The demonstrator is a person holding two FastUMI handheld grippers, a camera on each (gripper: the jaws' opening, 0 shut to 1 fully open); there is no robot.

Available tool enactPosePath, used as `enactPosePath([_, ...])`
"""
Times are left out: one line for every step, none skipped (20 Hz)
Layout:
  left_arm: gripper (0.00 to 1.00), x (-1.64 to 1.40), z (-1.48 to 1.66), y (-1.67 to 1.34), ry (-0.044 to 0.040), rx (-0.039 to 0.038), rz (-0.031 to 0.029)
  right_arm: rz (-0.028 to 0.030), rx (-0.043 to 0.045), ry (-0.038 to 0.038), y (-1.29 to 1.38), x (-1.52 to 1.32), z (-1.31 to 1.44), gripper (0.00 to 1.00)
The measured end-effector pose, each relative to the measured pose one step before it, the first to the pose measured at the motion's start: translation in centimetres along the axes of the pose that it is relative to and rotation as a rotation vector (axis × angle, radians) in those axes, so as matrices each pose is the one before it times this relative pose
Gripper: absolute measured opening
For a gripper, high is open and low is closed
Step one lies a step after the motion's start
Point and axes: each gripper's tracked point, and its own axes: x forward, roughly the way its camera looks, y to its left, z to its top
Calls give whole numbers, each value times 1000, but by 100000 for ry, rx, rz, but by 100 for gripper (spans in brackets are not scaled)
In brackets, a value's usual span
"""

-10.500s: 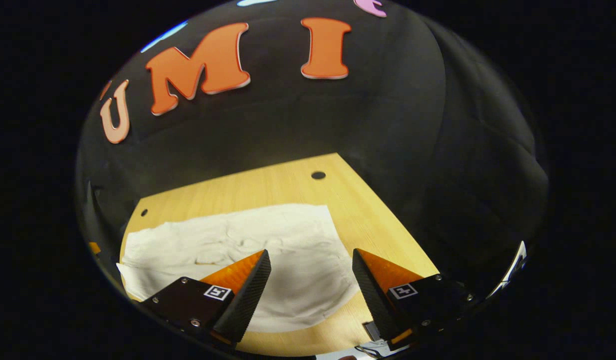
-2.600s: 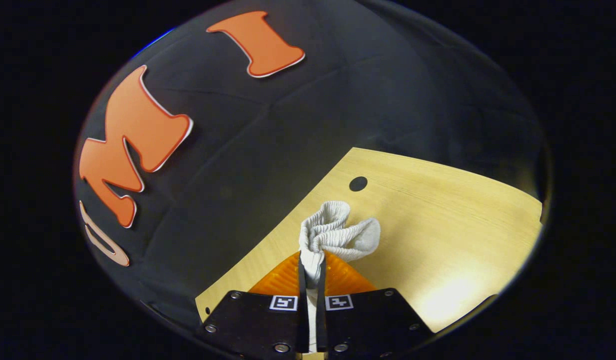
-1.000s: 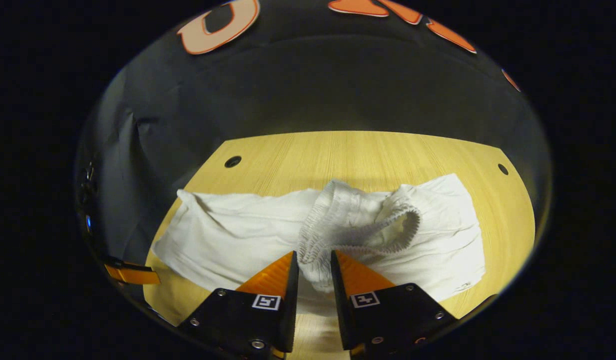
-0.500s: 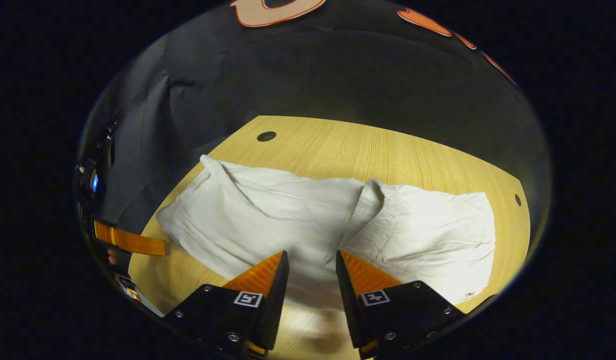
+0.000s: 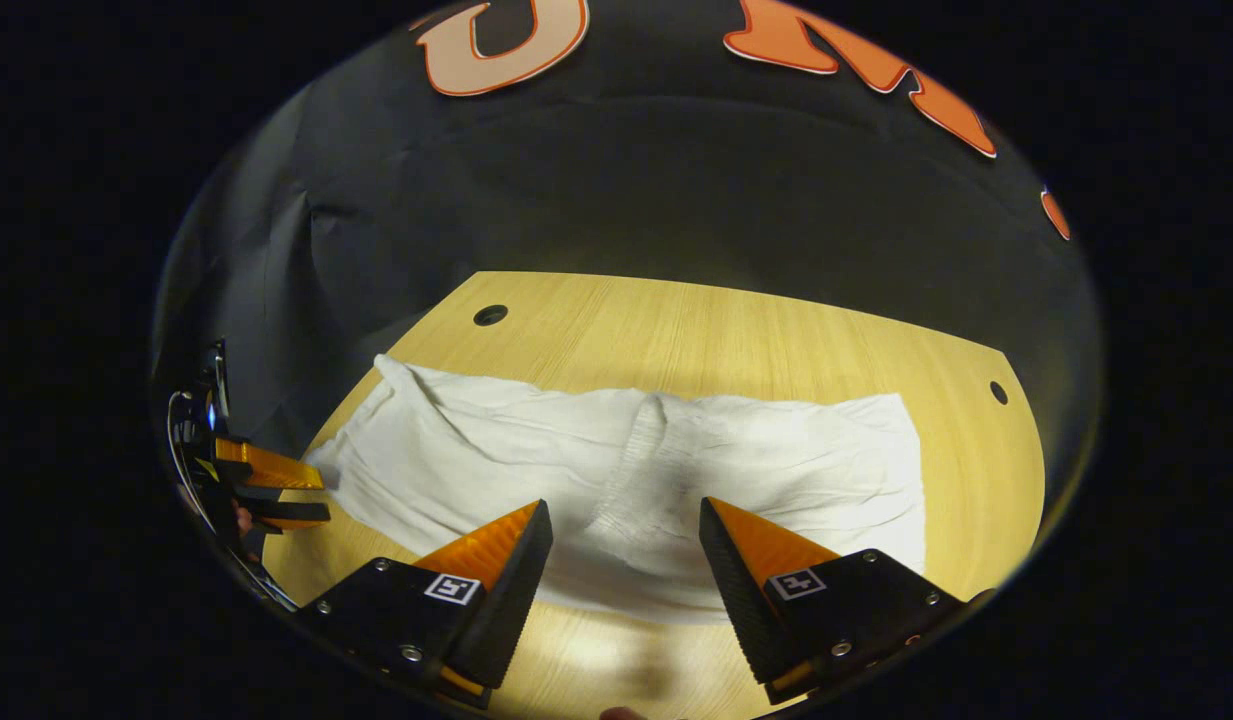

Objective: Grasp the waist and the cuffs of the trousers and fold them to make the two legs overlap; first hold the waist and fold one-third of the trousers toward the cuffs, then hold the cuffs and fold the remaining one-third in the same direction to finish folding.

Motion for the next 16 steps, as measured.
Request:
enactPosePath([98,-136,994,355,-1145,-2690,-582,-830,394,-564,-566,-398,166,89])
enactPosePath([99,174,452,11,-369,-2794,-1898,-761,706,-367,-376,-331,61,89])
enactPosePath([98,20,480,-116,-207,-1676,-1629,-593,851,-402,73,-34,97,89])
enactPosePath([98,214,236,59,-131,43,-915,-740,510,-514,-60,18,64,89])
enactPosePath([97,162,243,-211,-779,368,-756,-822,453,-429,-96,92,-98,89])
enactPosePath([95,395,267,-514,-487,696,-1086,-802,840,-151,-43,51,-36,89])
enactPosePath([94,678,190,-534,-577,651,-721,-419,1314,-393,-87,-194,43,90])
enactPosePath([93,869,239,-584,-424,537,-985,-664,1330,-186,-79,-98,-13,89])
enactPosePath([92,768,226,-539,-666,582,-569,-823,1111,-494,-230,-79,37,89])
enactPosePath([92,859,61,-210,-504,734,280,-989,865,-433,-183,-58,28,90])
enactPosePath([89,726,-32,153,51,792,1671,-1183,603,-209,-140,-123,-10,90])
enactPosePath([75,368,200,155,-335,267,1790,-926,602,-287,-117,-90,-47,90])
enactPosePath([61,414,-49,329,31,188,1819,-1195,574,36,-480,-50,-86,89])
enactPosePath([47,100,136,383,-1356,-243,2588,-812,861,-331,-379,-87,70,90])
enactPosePath([33,-49,-185,321,-861,-728,1748,-849,926,-232,-162,-101,-105,89])
enactPosePath([16,-575,-137,33,-425,767,1348,-284,1155,-111,-128,-82,-67,90])
